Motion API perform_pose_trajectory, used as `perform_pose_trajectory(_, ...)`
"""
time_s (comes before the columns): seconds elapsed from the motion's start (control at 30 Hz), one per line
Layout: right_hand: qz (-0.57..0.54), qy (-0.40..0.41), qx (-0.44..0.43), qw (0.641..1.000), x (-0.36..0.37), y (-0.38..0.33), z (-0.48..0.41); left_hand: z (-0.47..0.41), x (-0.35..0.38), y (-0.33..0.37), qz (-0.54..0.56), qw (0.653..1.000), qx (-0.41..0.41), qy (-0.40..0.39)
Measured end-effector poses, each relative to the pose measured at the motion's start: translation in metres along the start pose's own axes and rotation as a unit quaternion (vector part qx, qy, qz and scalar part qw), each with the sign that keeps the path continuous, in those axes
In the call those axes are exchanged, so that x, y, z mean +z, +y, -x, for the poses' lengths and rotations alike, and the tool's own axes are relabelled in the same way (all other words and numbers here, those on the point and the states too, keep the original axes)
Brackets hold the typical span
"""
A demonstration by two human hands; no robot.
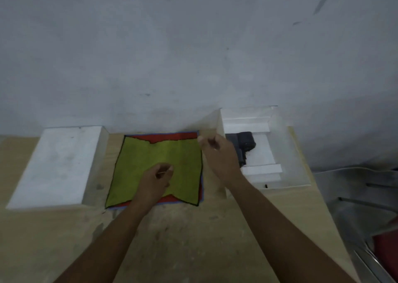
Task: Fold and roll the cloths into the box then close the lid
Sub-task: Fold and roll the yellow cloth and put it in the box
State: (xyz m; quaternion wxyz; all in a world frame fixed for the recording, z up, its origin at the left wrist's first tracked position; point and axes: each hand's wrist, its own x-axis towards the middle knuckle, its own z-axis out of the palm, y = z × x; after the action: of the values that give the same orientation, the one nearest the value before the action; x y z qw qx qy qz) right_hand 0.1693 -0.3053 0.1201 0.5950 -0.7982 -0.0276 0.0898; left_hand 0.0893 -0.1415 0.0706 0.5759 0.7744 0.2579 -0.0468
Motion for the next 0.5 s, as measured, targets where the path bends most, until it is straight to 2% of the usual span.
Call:
perform_pose_trajectory(0.1, 0.046, -0.023, 0.045, 0.998, 0.035, 0.024, 0.021, 0.007, -0.036, -0.031, -0.028, 0.999, -0.038, 0.009)
perform_pose_trajectory(0.3, 0.144, -0.007, 0.187, 0.972, 0.078, 0.095, 0.043, -0.006, -0.094, -0.100, -0.123, 0.985, -0.100, 0.064)
perform_pose_trajectory(0.4, 0.208, 0.020, 0.224, 0.952, 0.084, 0.118, 0.051, -0.015, -0.115, -0.129, -0.169, 0.979, -0.087, 0.068)
perform_pose_trajectory(0.5, 0.255, 0.043, 0.253, 0.932, 0.093, 0.132, 0.058, -0.027, -0.128, -0.158, -0.288, 0.953, -0.084, 0.050)
